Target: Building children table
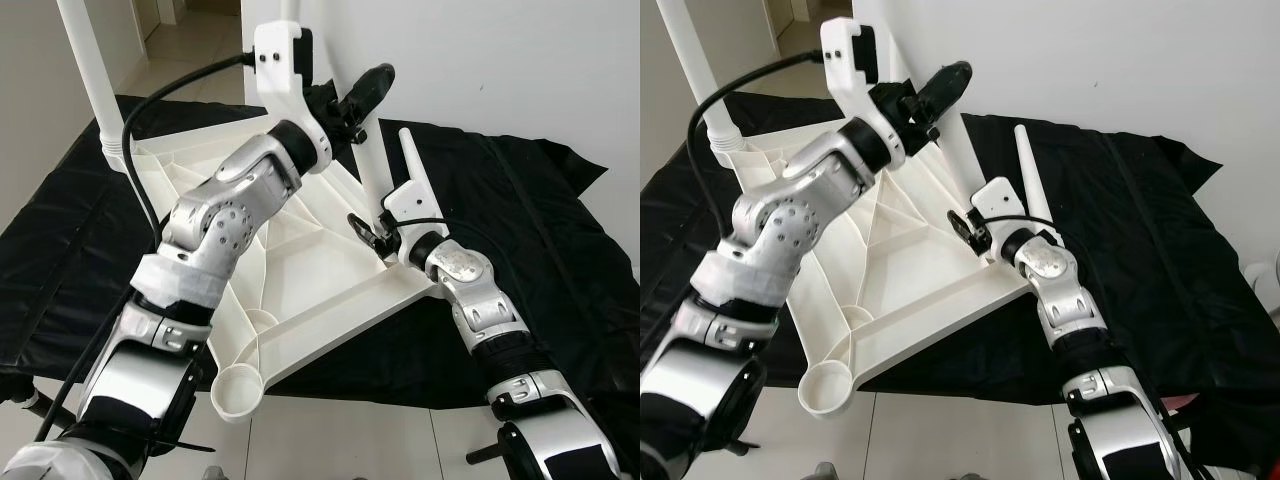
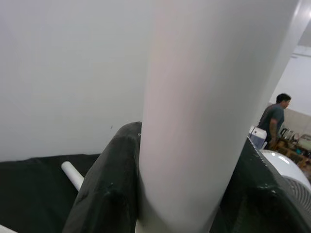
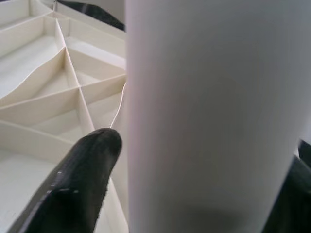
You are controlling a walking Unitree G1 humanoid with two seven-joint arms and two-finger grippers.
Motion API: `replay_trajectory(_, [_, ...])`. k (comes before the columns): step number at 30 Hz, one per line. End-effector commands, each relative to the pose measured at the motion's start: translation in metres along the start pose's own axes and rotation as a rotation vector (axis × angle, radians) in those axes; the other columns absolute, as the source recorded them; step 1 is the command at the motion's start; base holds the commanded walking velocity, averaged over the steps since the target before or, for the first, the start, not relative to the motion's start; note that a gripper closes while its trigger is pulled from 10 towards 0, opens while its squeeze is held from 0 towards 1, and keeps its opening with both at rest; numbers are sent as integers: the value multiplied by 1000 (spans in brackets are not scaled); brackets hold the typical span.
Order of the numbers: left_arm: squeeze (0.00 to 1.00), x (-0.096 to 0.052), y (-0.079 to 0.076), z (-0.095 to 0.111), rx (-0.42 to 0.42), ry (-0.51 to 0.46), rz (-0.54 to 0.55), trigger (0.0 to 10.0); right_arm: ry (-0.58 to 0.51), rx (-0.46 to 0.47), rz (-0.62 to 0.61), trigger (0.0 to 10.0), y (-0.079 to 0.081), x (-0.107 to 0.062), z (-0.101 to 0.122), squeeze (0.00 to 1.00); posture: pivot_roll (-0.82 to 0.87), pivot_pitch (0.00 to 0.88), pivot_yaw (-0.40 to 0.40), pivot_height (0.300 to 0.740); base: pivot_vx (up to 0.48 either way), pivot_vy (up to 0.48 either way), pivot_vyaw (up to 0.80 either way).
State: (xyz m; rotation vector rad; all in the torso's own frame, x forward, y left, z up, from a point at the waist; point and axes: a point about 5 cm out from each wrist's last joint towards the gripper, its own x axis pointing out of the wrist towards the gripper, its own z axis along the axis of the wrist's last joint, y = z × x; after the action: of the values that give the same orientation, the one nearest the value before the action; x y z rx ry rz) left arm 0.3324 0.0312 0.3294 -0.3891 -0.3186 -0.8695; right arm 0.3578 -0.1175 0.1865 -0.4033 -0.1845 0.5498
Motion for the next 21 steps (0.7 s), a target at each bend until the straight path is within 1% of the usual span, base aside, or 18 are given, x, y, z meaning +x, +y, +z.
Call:
replay_trajectory(1, [0,8,-16,6,26,-5,-156,10000,16,12,-35,10000,-2,2,-3,1000,47,0,-73,740,0,0,0])
replay_trajectory(4, [0,14,-14,11,53,15,-86,10000,9,19,-66,10000,0,7,1,1000,47,0,-74,740,0,0,0])
replay_trajectory(5, [0,16,-13,13,72,18,-62,10000,8,16,-85,10000,0,9,2,824,47,0,-76,740,0,0,0])
replay_trajectory(6, [0,16,-13,13,72,18,-62,10000,8,16,-85,10000,0,9,2,824,47,0,-76,740,0,0,0])
replay_trajectory(7, [0,19,-11,16,90,16,-33,10000,9,17,-122,10000,-1,12,4,0,47,0,-76,740,0,0,0])
replay_trajectory(10, [0,23,-8,22,98,-4,8,10000,3,45,-192,10000,-3,18,8,0,46,0,-77,740,0,0,0])
replay_trajectory(12, [0,24,-8,23,100,-8,15,10000,2,48,-203,10000,-4,19,8,0,46,0,-77,740,0,0,0])
replay_trajectory(15, [0,27,-5,26,192,-7,68,10000,-4,35,-271,10000,-4,24,13,0,46,0,-78,740,0,0,0])
replay_trajectory(16, [0,27,-5,26,192,-7,68,10000,-4,35,-271,10000,-4,24,13,0,46,0,-78,740,0,0,0])
replay_trajectory(18, [0,28,-4,27,240,-6,104,10000,0,4,-316,10000,-3,26,15,0,45,0,-79,740,0,0,0])
replay_trajectory(20, [0,29,-3,26,247,-7,136,10000,14,-13,-383,10000,-3,29,15,0,46,0,-78,740,0,0,0])
replay_trajectory(21, [0,29,-3,26,247,-7,136,10000,14,-13,-383,10000,-3,29,15,0,46,0,-78,740,0,0,0])
